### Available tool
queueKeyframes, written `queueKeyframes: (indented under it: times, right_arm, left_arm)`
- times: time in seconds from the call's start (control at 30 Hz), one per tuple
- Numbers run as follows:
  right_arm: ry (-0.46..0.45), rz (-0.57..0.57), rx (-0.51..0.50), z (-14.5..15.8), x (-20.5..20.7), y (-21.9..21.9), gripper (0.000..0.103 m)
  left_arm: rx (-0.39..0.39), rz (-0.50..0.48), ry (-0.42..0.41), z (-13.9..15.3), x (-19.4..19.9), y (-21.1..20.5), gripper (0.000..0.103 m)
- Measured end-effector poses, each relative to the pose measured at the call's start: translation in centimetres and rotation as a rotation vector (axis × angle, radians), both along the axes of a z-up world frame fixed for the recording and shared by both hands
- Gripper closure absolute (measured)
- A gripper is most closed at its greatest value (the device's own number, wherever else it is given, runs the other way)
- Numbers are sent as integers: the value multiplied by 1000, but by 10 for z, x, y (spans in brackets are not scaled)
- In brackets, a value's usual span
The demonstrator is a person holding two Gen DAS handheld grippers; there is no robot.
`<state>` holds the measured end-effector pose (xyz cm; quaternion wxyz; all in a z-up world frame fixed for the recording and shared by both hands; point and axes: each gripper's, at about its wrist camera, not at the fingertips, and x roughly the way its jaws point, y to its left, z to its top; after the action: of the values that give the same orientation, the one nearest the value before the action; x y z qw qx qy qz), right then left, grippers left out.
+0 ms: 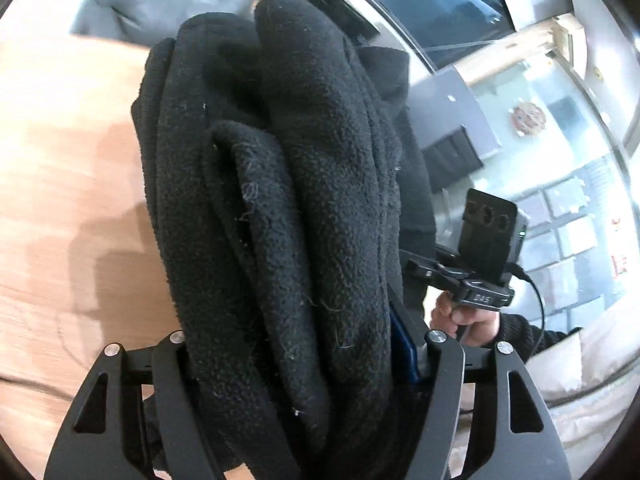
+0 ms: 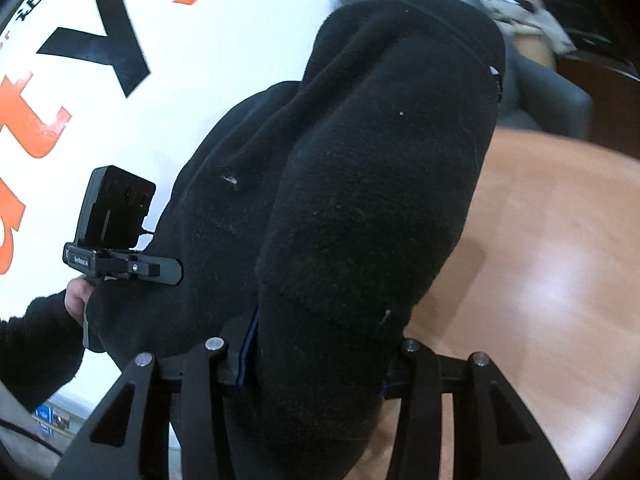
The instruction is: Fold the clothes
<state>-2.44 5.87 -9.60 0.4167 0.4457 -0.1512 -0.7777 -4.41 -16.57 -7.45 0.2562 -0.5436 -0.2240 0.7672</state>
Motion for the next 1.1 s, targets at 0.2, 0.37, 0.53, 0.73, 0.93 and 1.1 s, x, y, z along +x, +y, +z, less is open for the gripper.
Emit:
queueKeyframes:
  times: [0.2, 0.37, 0.53, 0.73, 0.93, 1.1]
  right_arm:
    - [-10, -24, -69, -16, -88, -108, 57]
    - [-80, -33, 7, -93, -149, -239, 57]
    - [-89, -59, 146, -128, -163, -266, 56]
    - [-109, -85, 197, -129, -163, -253, 55]
    - [-101, -40, 218, -113, -163, -242, 40]
    - [-40, 16, 264, -80, -154, -226, 39]
  left_arm:
    - [-117, 65, -11, -17, -59, -167, 34]
    - [-200, 89, -90, -97, -111, -251, 35]
    - [-163, 68, -49, -134, -124, -259, 33]
    - [-163, 48, 4, -143, -138, -251, 25]
    - [-230, 129, 14, -130, -121, -248, 13]
    - [-401, 285, 97, -58, -56, -234, 12]
